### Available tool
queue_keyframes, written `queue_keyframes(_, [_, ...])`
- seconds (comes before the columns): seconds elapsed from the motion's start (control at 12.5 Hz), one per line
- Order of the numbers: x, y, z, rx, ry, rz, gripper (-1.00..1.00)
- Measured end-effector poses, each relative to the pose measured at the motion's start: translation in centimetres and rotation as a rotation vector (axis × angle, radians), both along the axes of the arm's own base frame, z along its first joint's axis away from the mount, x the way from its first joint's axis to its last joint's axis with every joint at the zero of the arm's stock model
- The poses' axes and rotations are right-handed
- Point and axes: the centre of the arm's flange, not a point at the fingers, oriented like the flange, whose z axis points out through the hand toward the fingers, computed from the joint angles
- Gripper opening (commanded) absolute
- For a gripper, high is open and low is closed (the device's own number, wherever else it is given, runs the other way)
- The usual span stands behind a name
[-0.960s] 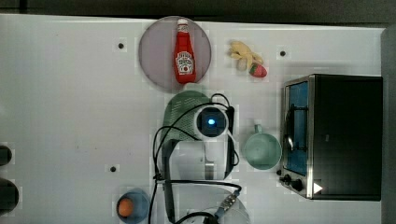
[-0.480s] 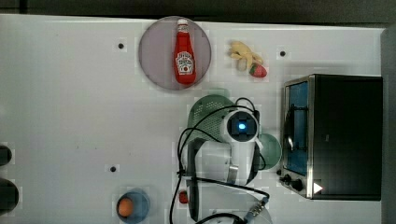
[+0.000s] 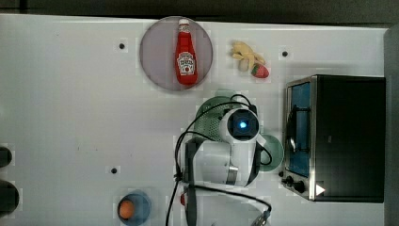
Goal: Drag strainer left to right.
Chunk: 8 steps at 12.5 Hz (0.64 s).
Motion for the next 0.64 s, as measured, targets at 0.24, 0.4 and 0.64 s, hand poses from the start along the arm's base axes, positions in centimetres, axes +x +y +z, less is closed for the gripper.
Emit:
queue_keyframes(0.24, [-0.5,2.9,6.2,0.013,0.085,0.244,1.0])
queue_keyframes(0.4, [0.4,3.9,12.9,0.018,0.103,0.366,1.0])
queue_keyframes(0.64, [1.1,3.8,25.5,0.033,0.076,0.401,1.0])
